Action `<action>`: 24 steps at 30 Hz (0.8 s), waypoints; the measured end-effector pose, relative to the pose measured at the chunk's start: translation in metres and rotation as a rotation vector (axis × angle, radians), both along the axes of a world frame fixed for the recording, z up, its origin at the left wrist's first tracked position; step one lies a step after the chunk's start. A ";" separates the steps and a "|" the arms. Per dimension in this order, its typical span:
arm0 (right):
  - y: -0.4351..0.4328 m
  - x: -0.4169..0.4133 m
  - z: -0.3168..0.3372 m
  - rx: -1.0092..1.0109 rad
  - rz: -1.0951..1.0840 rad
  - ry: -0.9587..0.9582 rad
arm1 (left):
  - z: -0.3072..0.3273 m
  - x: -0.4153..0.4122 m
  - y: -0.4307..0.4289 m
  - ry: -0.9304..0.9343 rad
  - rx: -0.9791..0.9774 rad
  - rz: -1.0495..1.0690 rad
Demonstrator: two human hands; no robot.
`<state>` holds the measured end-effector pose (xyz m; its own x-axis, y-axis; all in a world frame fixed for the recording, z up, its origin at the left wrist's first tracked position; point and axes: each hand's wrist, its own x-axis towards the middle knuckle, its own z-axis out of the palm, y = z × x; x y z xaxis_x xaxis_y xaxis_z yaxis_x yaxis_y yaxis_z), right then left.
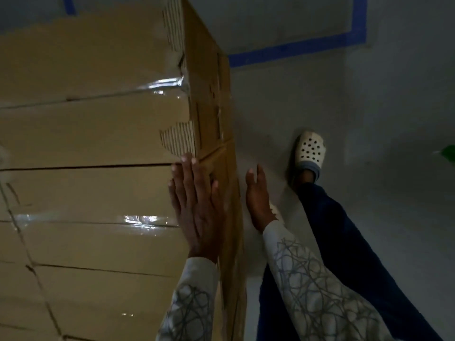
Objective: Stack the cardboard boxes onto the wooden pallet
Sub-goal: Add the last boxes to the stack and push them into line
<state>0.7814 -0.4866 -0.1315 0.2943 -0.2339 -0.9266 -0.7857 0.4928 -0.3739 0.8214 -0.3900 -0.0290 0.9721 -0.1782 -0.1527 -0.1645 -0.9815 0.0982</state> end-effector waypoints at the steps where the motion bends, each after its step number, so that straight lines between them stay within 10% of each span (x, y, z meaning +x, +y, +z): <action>1: 0.011 -0.007 -0.006 -0.007 -0.022 -0.005 | -0.004 -0.002 0.001 -0.019 -0.024 -0.004; 24: 0.089 -0.024 -0.032 0.140 -0.198 -0.201 | -0.028 -0.004 0.022 -0.141 -0.086 -0.083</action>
<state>0.7577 -0.3977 -0.1634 0.4364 -0.1792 -0.8817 -0.5866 0.6864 -0.4298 0.8178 -0.3680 -0.0573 0.9641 -0.2653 0.0035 -0.2628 -0.9530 0.1509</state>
